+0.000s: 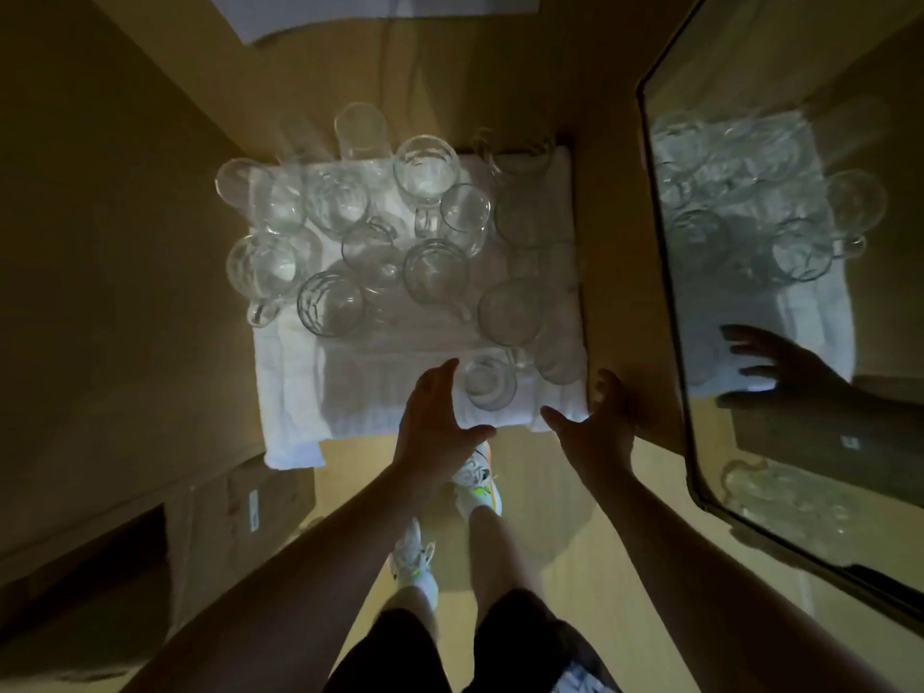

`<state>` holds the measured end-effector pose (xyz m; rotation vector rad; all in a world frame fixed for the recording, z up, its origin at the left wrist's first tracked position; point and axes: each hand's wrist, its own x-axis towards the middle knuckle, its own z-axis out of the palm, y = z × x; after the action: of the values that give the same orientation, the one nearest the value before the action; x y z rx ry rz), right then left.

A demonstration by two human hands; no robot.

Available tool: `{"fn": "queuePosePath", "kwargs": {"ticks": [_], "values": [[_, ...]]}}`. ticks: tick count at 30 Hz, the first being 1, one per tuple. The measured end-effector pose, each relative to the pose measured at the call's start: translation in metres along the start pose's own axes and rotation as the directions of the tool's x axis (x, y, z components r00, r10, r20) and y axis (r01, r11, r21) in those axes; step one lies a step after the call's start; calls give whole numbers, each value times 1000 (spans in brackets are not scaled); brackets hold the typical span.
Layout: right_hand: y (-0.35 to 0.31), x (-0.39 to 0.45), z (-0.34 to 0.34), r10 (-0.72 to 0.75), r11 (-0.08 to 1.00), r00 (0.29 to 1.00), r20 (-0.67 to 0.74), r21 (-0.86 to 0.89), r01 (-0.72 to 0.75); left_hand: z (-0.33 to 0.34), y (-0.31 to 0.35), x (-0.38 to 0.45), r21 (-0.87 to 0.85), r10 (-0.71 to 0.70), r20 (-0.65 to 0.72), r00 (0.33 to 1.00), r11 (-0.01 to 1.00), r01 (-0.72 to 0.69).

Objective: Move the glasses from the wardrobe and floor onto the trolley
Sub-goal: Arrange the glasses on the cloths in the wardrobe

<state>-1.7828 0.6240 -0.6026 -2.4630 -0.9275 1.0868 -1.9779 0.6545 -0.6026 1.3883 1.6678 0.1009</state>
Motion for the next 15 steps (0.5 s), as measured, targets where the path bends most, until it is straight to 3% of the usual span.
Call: {"fn": "queuePosePath", "kwargs": {"ticks": [8, 15], "values": [[16, 46, 34, -51, 998, 999, -7, -22, 51, 34, -17, 34, -50, 6, 36, 999, 999, -4], [18, 59, 47, -125, 984, 986, -106, 112, 137, 44, -15, 44, -113, 45, -58, 997, 992, -51]]}}
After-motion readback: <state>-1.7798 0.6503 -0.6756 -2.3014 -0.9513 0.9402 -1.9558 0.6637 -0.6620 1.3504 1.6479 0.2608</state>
